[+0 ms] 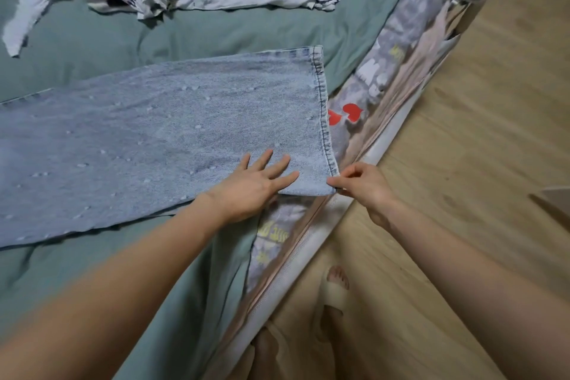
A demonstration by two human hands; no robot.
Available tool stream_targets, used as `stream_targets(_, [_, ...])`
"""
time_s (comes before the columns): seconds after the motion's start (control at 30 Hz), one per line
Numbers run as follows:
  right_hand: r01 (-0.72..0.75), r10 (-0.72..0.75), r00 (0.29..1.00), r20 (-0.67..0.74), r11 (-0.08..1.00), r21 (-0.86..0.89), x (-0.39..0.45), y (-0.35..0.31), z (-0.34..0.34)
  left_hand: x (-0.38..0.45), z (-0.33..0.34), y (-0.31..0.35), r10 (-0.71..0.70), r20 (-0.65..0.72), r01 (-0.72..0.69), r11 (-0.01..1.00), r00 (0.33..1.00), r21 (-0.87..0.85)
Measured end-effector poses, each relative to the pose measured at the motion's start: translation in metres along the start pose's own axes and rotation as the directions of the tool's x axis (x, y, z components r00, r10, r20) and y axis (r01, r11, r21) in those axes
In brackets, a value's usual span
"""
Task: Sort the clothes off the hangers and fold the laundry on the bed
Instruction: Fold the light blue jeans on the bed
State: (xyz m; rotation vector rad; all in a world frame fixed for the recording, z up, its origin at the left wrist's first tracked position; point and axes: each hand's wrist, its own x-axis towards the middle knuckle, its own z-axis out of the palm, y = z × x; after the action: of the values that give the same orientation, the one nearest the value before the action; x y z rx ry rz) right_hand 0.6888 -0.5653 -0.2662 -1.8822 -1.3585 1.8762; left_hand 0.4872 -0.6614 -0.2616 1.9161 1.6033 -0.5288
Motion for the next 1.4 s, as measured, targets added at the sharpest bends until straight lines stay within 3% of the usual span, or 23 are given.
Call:
stream_targets(0.13, [-0.093, 0.09, 0.994, 0.055, 0.994, 0.057, 0.003, 0.008, 0.006, 0.002, 0.008, 0.006, -0.011, -0.058, 0.013, 1.0, 0.998, 0.028])
stream_targets(0.27, [-0.102, 0.089, 0.983, 0.16, 0.992, 0.076, 0.005, 0.001, 0.015, 0.003, 0.015, 0.008, -0.018, -0.053, 0.023, 0.996, 0.998, 0.086])
stream_targets(0.37, [-0.059, 0.057, 0.991, 0.122, 0.998, 0.012, 0.007, -0.003, 0.015, 0.002, 0.03, 0.009, 0.013, -0.159, 0.005, 0.994, 0.987, 0.108])
stream_targets(0.5, [-0.044, 0.051, 0.995, 0.089, 0.996, -0.076, 0.011, -0.028, 0.007, -0.004, 0.032, 0.011, -0.051, -0.359, 0.092, 0.991, 0.932, 0.098])
stream_targets(0.57, [-0.13, 0.13, 0.987, 0.093, 0.991, -0.005, 0.013, -0.051, 0.005, -0.007, 0.021, 0.011, -0.107, -0.523, 0.113, 0.993, 0.845, -0.019])
stream_targets(0.63, [-0.167, 0.16, 0.984, 0.077, 0.982, 0.093, 0.01, -0.078, 0.007, -0.015, 0.001, 0.008, -0.28, -0.575, 0.118, 0.946, 0.768, -0.303])
stream_targets(0.7, [-0.03, 0.03, 1.0, 0.004, 0.997, 0.072, 0.002, -0.104, 0.012, -0.023, -0.02, -0.002, -0.41, -0.551, 0.11, 0.861, 0.727, -0.496])
stream_targets(0.73, [0.131, -0.135, 0.988, -0.068, 0.989, -0.064, -0.003, -0.116, 0.015, -0.027, -0.031, -0.01, -0.437, -0.541, 0.091, 0.83, 0.719, -0.55])
stream_targets(0.77, [0.339, -0.384, 0.914, -0.135, 0.901, -0.27, -0.009, -0.126, 0.017, -0.03, -0.042, -0.019, -0.453, -0.525, 0.071, 0.801, 0.72, -0.594])
stream_targets(0.8, [0.552, -0.668, 0.735, -0.117, 0.689, -0.47, -0.015, -0.136, 0.019, -0.033, -0.053, -0.03, -0.462, -0.493, 0.063, 0.773, 0.737, -0.631])
stream_targets(0.83, [0.698, -0.861, 0.508, 0.026, 0.394, -0.598, -0.021, -0.146, 0.022, -0.036, -0.063, -0.04, -0.463, -0.456, 0.063, 0.75, 0.76, -0.658])
stream_targets(0.87, [0.765, -0.916, 0.323, 0.238, 0.105, -0.635, -0.022, -0.155, 0.025, -0.039, -0.074, -0.048, -0.456, -0.428, 0.058, 0.734, 0.78, -0.677])
stream_targets(0.9, [0.783, -0.872, 0.218, 0.439, -0.112, -0.612, -0.018, -0.161, 0.03, -0.04, -0.083, -0.055, -0.446, -0.413, 0.047, 0.723, 0.794, -0.689])
stream_targets(0.93, [0.781, -0.789, 0.187, 0.585, -0.242, -0.575, -0.011, -0.167, 0.037, -0.041, -0.09, -0.059, -0.433, -0.409, 0.035, 0.72, 0.803, -0.693])
stream_targets(1.03, [0.762, -0.563, 0.229, 0.794, -0.404, -0.506, 0.011, -0.187, 0.064, -0.037, -0.098, -0.067, -0.4, -0.393, 0.017, 0.718, 0.828, -0.696])
stream_targets(1.17, [0.731, -0.278, 0.435, 0.856, -0.446, -0.516, 0.031, -0.223, 0.1, -0.036, -0.087, -0.088, -0.405, -0.404, -0.021, 0.684, 0.82, -0.729])
stream_targets(1.27, [0.701, -0.318, 0.527, 0.788, -0.36, -0.615, 0.05, -0.246, 0.105, -0.042, -0.071, -0.117, -0.482, -0.381, 0.087, 0.701, 0.789, -0.707])
stream_targets(1.4, [0.589, -0.493, 0.58, 0.648, -0.295, -0.752, 0.081, -0.275, 0.116, -0.053, -0.062, -0.171, -0.701, -0.404, 0.373, 0.678, 0.587, -0.634])
